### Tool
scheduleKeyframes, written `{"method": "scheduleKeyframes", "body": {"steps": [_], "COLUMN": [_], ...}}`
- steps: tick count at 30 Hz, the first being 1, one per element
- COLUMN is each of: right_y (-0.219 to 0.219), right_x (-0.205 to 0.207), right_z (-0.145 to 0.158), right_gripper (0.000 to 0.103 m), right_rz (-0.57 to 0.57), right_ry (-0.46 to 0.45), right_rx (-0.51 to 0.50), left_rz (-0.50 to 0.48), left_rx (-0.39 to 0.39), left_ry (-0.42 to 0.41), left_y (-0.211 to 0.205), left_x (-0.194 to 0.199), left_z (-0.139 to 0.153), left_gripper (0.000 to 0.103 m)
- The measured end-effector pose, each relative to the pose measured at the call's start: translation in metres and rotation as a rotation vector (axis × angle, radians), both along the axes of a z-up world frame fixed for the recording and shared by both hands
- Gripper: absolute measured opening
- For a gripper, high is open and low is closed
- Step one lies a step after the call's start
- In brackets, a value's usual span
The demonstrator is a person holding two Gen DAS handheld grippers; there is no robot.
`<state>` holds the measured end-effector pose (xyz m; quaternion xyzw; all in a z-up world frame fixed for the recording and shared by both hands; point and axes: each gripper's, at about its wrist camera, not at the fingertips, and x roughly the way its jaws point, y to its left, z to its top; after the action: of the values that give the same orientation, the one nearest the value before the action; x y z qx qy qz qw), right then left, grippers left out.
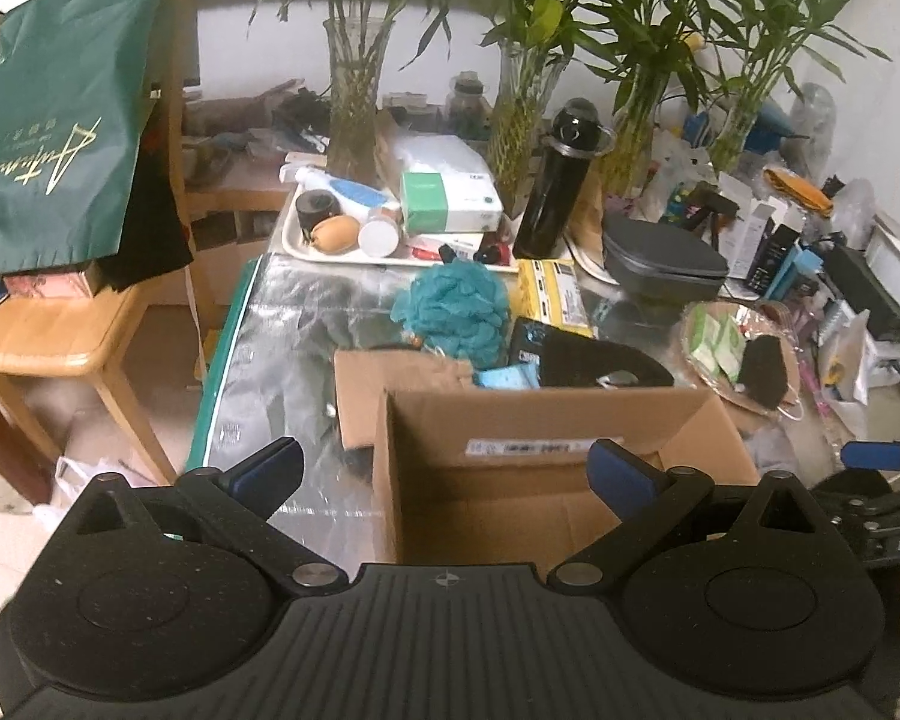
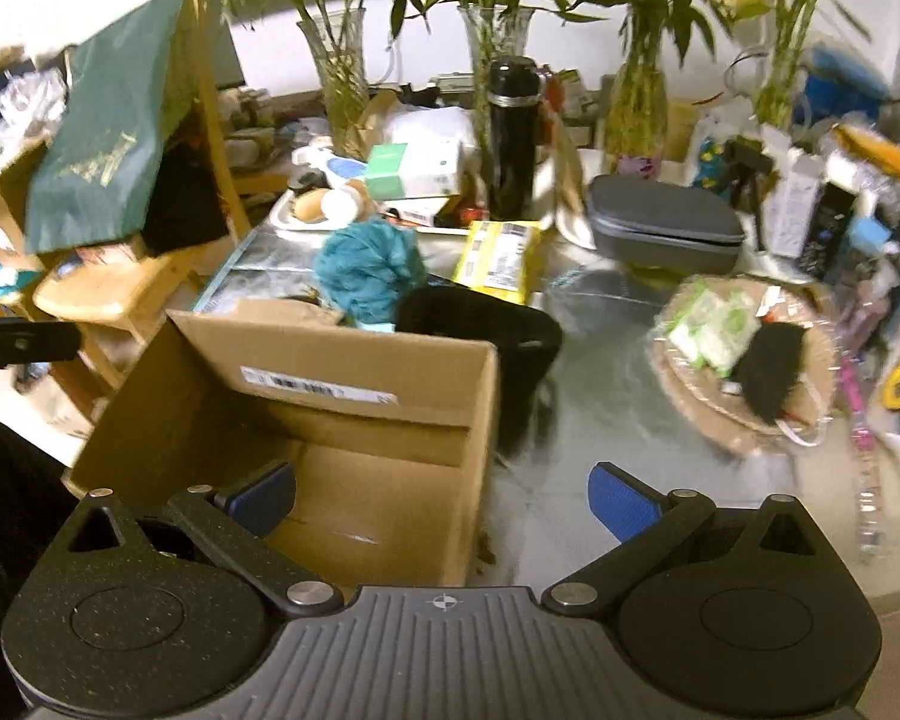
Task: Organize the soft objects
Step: 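Move the left gripper to the tan burlap pouch by the cardboard box, then close the left gripper on the tan burlap pouch and lift it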
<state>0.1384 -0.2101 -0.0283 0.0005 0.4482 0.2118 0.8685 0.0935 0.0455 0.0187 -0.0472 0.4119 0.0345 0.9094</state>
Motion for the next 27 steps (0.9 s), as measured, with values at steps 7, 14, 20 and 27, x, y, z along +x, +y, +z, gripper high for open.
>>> {"method": "scheduleKeyframes", "body": {"steps": [7,14,20,27], "right_y": [0.003,0.004,0.003,0.0], "right_x": [0.028,0.056,0.075,0.084], "right_z": [-0.005,-0.015,-0.025,-0.034], "right_gripper": [0.103,0.103,0.103,0.103], "right_rz": [0.006,-0.005,-0.026,-0.061], "right_ry": [-0.01,-0.004,0.014,0.006], "right_rx": [0.003,0.009,0.017,0.001], "left_rz": [-0.017,-0.043,-0.086,-0.072], "left_rx": [0.031,0.012,-0.031,-0.117], "left_ry": [0.017,0.021,0.063,0.142], "left_y": [0.014,0.026,0.049,0.078], "left_x": [0.032,0.062,0.094,0.134], "left_z": [-0.01,-0.023,-0.043,-0.081], "left_gripper": [0.103,0.103,0.103,0.103]}}
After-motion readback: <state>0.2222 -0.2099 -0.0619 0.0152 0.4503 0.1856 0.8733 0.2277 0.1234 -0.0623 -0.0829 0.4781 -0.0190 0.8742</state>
